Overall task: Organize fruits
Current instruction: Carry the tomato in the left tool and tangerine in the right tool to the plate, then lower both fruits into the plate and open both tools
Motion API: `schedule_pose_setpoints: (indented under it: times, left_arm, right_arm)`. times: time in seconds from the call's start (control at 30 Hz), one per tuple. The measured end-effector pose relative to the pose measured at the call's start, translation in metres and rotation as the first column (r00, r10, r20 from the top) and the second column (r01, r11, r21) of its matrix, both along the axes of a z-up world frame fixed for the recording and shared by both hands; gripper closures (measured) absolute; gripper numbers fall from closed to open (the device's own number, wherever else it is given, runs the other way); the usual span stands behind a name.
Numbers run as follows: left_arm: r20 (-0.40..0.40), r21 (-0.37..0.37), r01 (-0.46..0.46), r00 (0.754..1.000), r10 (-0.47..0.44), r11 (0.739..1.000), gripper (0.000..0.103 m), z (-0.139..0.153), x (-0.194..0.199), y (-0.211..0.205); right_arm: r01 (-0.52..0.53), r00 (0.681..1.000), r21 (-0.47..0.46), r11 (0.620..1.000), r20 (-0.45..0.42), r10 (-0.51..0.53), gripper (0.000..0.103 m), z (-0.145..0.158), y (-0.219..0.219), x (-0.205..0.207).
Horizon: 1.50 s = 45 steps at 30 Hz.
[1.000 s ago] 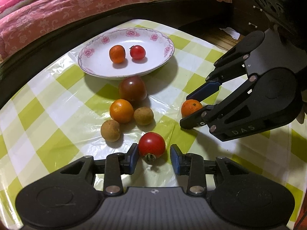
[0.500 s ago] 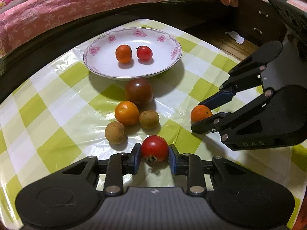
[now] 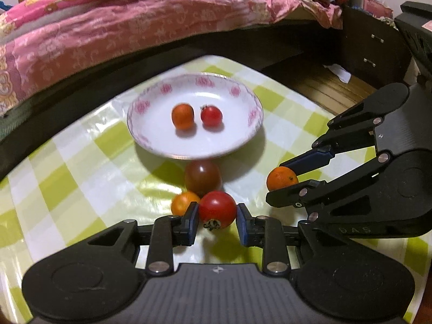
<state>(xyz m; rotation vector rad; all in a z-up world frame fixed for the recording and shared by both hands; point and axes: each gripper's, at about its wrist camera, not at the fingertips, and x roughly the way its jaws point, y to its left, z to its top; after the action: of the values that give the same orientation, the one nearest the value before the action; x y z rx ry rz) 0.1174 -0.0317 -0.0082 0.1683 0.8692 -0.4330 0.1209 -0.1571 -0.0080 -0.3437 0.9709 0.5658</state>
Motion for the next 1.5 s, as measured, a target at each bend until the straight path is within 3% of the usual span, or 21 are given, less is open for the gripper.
schedule_pose_setpoints:
  times: [0.33, 0.73, 0.93, 1.5]
  left_arm:
    - [0.057, 0.000, -0.041, 0.998, 0.041, 0.999, 0.066, 0.015, 0.033, -0.002]
    - [0.080, 0.012, -0.080, 0.994, 0.079, 0.997, 0.066, 0.015, 0.069, -0.005]
    - [0.075, 0.045, -0.059, 0.996, 0.055, 0.997, 0.066, 0.005, 0.072, -0.011]
    - [0.052, 0.030, -0.081, 0.996, 0.079, 0.996, 0.066, -0.004, 0.084, -0.006]
  right_arm:
    - [0.091, 0.993, 0.023, 0.996, 0.067, -0.092, 0.079, 0.012, -0.007, 0.030]
    - [0.195, 0.968, 0.039, 0.980, 0.152, -0.199, 0.079, 0.012, -0.009, 0.065]
    - [0.207, 0.967, 0.050, 0.977, 0.143, -0.212, 0.079, 0.004, -0.010, 0.073]
    - [0.217, 0.966, 0.061, 0.974, 0.130, -0.223, 0.078, -0.008, -0.010, 0.084]
